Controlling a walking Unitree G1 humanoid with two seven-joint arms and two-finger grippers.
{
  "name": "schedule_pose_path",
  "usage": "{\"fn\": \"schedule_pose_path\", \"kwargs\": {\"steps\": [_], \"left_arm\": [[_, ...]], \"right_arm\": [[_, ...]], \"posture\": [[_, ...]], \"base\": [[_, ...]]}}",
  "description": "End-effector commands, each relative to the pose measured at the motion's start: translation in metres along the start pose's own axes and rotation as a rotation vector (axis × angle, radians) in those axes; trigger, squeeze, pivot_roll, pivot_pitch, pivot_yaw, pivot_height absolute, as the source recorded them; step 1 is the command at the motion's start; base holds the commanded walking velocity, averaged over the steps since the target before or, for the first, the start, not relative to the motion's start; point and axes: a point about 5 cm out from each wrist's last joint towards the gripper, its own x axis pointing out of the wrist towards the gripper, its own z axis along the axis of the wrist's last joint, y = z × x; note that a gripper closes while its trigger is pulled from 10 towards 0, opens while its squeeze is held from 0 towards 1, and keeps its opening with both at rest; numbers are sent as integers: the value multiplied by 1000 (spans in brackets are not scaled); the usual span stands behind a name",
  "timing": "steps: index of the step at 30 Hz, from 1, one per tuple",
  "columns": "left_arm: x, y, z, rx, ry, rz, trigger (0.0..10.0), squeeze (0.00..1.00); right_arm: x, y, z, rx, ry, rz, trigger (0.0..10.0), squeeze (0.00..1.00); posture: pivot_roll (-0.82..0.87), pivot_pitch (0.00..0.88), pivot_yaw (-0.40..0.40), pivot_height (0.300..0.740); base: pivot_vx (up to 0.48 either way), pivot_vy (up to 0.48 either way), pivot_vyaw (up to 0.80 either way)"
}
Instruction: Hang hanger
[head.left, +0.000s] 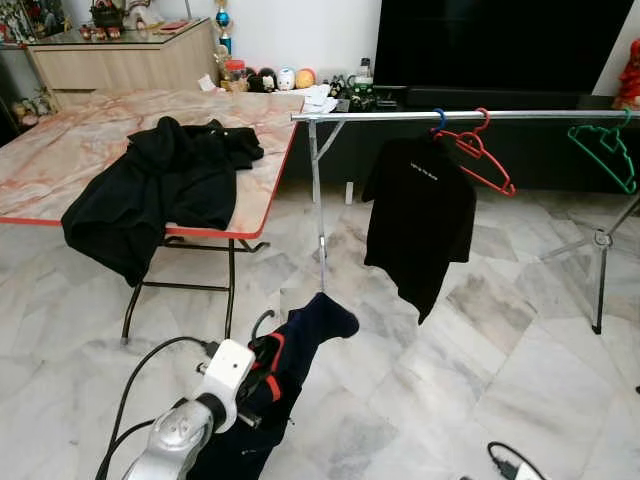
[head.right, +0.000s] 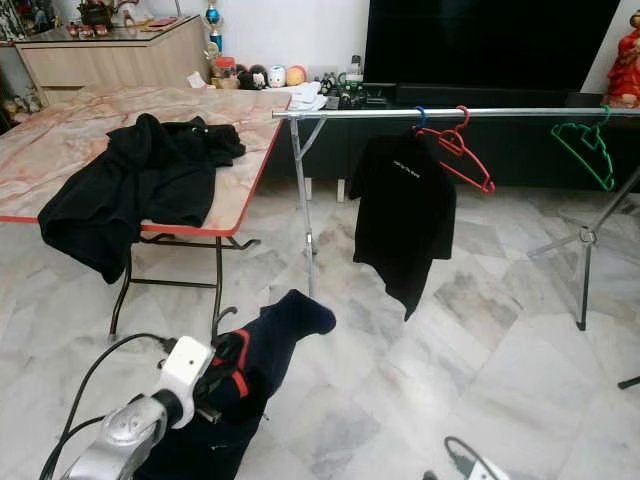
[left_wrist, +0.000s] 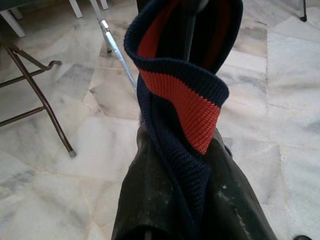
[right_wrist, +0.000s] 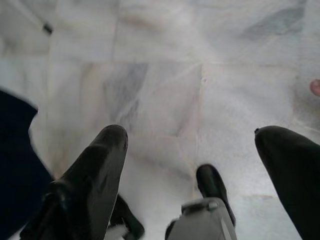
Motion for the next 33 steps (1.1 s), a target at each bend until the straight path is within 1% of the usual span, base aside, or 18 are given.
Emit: {"fn": "schedule_pose_path", "kwargs": {"steps": [1,2,3,5,8,13,15,16,22,29,33], "left_arm": [[0,2,10,4,-39,13,10000,0],[0,2,10,2,-39,17,10000,0],[0,1,9,-1,-35,14,10000,0],[0,0,8,-2,-31,6,10000,0],[-1,-2,8,-3,-23,-13,10000,0],[-3,-1,11,-19,-32,-10,10000,0],[-3,-2,11,-28,-31,-18,10000,0],[-3,-3,11,-28,-30,-18,10000,0],[-4,-5,10,-41,-26,-29,10000,0],[-4,-7,10,-45,-22,-52,10000,0],[-2,-9,12,-49,-22,-55,10000,0]], "right_arm": [[0,1,0,-46,-1,12,10000,0],[0,0,-2,-54,14,5,10000,0],[-1,-2,-6,-85,27,-6,10000,0],[-1,-3,-7,-104,29,-7,10000,0],[-1,-1,-9,-106,37,5,10000,0],[-1,1,-8,-78,33,22,10000,0],[-1,1,-9,-88,44,24,10000,0],[-1,2,-10,-112,49,35,10000,0],[-1,3,-9,-135,58,42,10000,0],[-2,0,-13,-121,77,28,10000,0],[-2,1,-16,-139,87,28,10000,0]], "posture": [[-15,15,62,740],[-19,12,63,740],[-24,10,65,740],[-24,10,65,740],[-30,0,74,740],[-25,0,72,740],[-25,0,72,740],[-24,0,68,740],[-25,0,74,740],[-38,0,86,740],[-38,0,86,740]], "base": [[416,0,0],[424,0,0],[428,0,0],[428,0,0],[429,0,0],[443,0,0],[454,0,0],[461,0,0],[477,0,0],[480,0,0],[480,0,0]]}}
